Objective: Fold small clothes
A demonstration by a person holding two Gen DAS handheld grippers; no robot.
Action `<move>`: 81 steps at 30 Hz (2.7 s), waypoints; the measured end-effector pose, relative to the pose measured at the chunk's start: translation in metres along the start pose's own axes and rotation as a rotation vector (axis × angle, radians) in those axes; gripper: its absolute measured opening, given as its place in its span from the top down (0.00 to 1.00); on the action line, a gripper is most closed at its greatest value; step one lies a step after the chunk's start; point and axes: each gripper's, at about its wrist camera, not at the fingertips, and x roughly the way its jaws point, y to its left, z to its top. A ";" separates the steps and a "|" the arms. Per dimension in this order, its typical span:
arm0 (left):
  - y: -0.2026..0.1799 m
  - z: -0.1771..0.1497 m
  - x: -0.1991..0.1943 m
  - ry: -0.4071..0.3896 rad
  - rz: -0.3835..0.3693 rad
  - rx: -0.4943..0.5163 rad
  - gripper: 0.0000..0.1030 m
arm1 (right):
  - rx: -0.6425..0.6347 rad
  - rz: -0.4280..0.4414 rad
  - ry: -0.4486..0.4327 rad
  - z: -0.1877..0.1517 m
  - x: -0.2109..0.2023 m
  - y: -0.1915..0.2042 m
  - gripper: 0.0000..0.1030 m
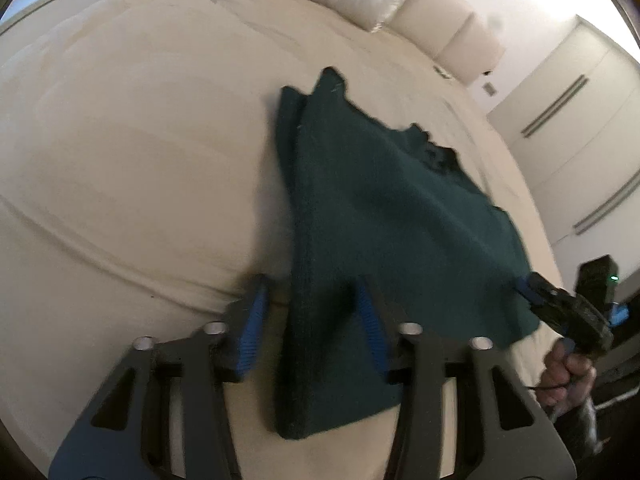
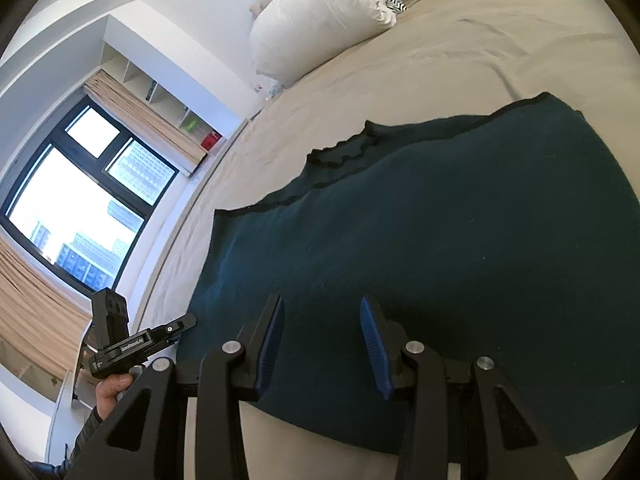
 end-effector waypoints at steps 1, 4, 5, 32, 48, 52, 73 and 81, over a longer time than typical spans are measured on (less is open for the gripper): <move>0.001 -0.002 0.001 0.006 -0.008 -0.011 0.80 | 0.002 -0.002 0.003 0.000 0.001 0.000 0.60; 0.005 -0.005 0.003 0.015 -0.021 -0.049 0.88 | -0.015 0.003 0.014 0.003 0.005 0.007 0.62; 0.008 -0.006 0.003 0.015 -0.032 -0.070 0.89 | -0.028 0.003 0.016 0.004 0.006 0.011 0.62; -0.123 0.017 0.060 -0.022 0.139 0.304 0.87 | 0.110 0.104 0.009 -0.009 0.017 -0.036 0.79; -0.043 -0.006 0.014 -0.128 0.097 0.098 0.86 | 0.351 -0.138 -0.358 -0.025 -0.135 -0.133 0.77; -0.039 -0.024 -0.026 -0.193 0.141 0.039 0.86 | 0.243 0.012 -0.279 -0.019 -0.105 -0.076 0.71; 0.017 -0.002 -0.030 -0.041 -0.078 -0.177 0.29 | 0.352 -0.019 -0.265 -0.023 -0.123 -0.107 0.56; 0.013 0.020 0.004 0.132 -0.111 -0.202 0.29 | 0.231 0.138 -0.134 0.024 -0.055 -0.043 0.54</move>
